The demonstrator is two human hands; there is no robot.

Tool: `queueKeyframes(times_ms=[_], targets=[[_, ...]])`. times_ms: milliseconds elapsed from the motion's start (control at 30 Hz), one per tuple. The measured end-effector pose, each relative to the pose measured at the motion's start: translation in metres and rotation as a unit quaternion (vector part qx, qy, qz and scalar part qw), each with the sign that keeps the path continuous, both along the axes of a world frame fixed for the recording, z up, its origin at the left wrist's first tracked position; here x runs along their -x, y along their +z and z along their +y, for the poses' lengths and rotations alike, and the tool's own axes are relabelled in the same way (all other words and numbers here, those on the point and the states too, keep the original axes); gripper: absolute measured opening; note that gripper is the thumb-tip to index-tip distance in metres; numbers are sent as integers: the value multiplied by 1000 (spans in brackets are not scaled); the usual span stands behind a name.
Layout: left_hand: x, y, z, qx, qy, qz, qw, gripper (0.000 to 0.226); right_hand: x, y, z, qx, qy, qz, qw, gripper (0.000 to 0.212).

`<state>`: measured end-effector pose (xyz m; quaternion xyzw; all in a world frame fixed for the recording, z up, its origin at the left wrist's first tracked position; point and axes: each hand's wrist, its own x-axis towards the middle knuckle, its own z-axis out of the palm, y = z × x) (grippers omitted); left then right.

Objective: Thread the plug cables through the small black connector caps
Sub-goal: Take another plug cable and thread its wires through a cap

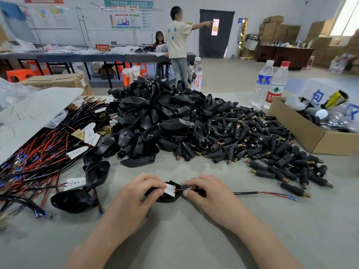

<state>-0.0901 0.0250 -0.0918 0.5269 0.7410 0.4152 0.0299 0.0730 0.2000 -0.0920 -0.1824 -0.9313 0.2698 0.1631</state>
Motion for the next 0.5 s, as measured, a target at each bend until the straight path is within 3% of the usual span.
queueKeyframes(times_ms=[133, 333, 500], targets=[[2, 1, -1, -6, -1, -8, 1000, 33, 0, 0, 0, 4, -1, 1, 1000, 25], [-3, 3, -8, 56, 1, 27, 998, 1, 0, -1, 0, 2, -4, -3, 1000, 24], [-3, 5, -9, 60, 1, 120, 991, 30, -1, 0, 1, 8, -5, -4, 1000, 24]])
